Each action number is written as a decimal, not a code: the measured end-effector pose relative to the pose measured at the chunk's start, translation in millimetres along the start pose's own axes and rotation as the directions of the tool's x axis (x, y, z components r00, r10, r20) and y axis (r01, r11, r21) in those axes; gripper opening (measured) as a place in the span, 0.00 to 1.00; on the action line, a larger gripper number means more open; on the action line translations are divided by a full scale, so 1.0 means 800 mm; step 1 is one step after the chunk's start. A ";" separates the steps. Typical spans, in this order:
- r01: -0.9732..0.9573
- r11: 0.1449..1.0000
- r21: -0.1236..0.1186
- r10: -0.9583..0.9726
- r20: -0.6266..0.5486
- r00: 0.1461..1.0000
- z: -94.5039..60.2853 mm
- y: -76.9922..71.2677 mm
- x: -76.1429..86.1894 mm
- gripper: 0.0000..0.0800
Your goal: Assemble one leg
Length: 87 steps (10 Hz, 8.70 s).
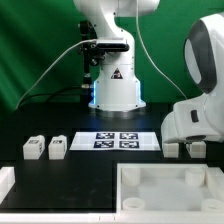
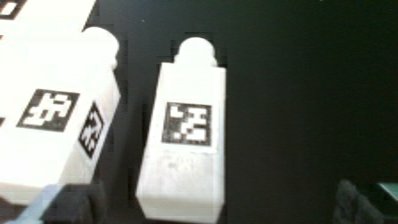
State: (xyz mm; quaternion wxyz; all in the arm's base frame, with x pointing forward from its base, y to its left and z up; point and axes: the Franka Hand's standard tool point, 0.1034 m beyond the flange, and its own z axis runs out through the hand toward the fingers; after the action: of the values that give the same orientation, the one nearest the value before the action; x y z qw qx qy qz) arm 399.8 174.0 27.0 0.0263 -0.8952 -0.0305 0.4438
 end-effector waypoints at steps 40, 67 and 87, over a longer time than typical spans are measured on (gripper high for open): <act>0.077 0.993 -0.087 -0.094 -0.991 0.091 -0.269 0.059 0.037 0.36; 0.055 0.993 -0.103 -0.105 -0.994 0.031 -0.250 0.075 0.101 0.37; 0.079 0.995 -0.063 -0.086 -0.941 0.327 -0.268 0.084 0.080 0.81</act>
Offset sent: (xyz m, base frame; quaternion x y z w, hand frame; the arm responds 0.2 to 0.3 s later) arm -0.0129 0.0065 -0.0143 -0.0140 -0.0191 0.0540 0.9983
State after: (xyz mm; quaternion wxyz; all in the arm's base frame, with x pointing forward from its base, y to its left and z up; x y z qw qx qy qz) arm 611.4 108.0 101.2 0.0588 -0.9842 -0.0561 -0.1574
